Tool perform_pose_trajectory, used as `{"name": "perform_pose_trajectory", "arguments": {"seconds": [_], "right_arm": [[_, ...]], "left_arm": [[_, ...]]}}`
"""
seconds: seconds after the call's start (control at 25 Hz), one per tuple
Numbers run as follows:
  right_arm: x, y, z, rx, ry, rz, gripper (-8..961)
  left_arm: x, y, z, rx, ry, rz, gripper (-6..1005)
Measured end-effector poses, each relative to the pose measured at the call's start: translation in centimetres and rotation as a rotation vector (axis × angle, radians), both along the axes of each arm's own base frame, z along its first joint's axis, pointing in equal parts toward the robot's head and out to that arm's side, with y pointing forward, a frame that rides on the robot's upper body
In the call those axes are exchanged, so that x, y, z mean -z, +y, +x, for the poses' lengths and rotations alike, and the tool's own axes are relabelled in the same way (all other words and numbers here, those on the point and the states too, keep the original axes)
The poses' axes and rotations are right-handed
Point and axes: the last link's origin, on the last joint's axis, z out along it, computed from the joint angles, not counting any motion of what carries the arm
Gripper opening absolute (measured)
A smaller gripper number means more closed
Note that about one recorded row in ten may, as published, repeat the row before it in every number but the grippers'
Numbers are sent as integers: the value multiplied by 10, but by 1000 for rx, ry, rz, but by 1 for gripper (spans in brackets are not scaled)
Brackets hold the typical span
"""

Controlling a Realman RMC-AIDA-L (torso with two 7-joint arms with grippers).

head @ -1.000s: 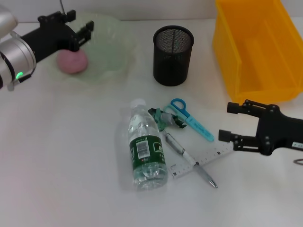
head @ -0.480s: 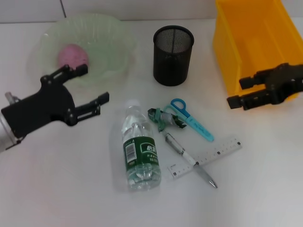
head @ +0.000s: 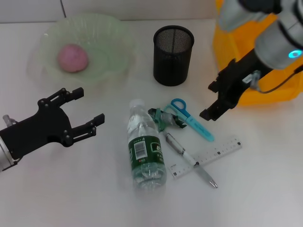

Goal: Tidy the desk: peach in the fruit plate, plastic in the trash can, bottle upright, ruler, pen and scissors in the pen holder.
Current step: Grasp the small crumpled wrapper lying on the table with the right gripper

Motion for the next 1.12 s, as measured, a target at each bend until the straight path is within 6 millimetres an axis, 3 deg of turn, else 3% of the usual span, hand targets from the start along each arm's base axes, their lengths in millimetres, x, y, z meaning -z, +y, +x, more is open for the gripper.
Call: {"name": "perform_pose_trajectory", "arguments": {"seconds": [0.48,1.12], "right_arm": [[50,15,-4,-1,-17,11,816],[82,18,1,24,39,30,817]], "left_arm": [[2,-5,-5,-24,1,-5,841],[4,-9,-8,-33,-1,-4,842]]}}
